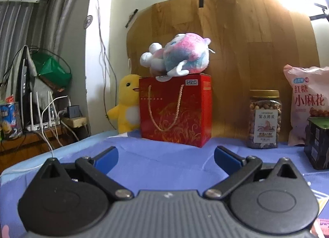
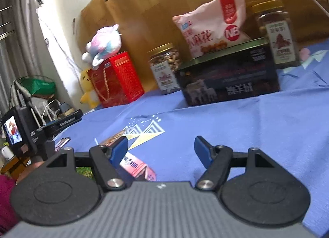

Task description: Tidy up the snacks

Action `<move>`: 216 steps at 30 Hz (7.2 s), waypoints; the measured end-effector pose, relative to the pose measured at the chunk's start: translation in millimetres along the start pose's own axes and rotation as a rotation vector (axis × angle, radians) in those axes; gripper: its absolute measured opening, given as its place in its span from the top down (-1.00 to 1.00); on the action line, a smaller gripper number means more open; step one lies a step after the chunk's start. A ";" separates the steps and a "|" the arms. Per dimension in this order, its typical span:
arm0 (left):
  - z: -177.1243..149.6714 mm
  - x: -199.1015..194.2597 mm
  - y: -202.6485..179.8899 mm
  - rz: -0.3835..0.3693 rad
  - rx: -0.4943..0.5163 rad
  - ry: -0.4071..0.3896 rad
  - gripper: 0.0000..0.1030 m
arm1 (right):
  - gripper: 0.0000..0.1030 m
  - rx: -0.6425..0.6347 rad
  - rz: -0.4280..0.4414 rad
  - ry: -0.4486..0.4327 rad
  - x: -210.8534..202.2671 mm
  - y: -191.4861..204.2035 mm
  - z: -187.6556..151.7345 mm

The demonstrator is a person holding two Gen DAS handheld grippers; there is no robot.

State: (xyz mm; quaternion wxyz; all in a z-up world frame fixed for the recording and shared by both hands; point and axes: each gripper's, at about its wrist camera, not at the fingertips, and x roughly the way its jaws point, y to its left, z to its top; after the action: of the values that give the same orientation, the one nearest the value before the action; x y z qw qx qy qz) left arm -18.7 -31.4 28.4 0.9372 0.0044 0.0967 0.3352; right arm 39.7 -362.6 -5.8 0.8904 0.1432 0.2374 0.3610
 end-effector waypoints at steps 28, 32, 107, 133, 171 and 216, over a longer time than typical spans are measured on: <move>-3.3 -13.5 20.1 -0.345 -0.110 -0.092 -1.00 | -0.68 -0.049 -0.556 -0.332 -29.6 22.4 -14.6; -4.3 -10.3 26.0 -0.367 -0.149 -0.053 -1.00 | -0.70 -0.182 -0.561 -0.313 -20.4 38.7 -17.4; 63.3 10.7 -120.1 -0.952 0.038 0.400 -0.61 | 0.24 -0.107 -0.209 -0.028 26.9 -3.0 43.2; 42.8 43.3 212.4 -0.361 -0.241 0.199 -0.61 | -0.07 -0.044 -0.104 0.152 72.7 73.9 -9.5; -22.6 76.0 0.8 -1.071 -0.425 0.821 -0.54 | 0.13 0.675 0.304 0.222 86.7 14.0 -13.9; -13.4 -29.5 -174.1 -0.941 0.237 0.682 -0.79 | 0.74 0.580 -0.042 -0.018 -35.4 -47.3 -38.9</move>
State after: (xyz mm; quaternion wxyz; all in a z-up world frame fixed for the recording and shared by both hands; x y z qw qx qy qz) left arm 65.7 -185.6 7.8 0.8943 -0.0423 0.4206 -0.1469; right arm 24.3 -417.6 -47.6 0.8218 0.3900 0.3255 0.2581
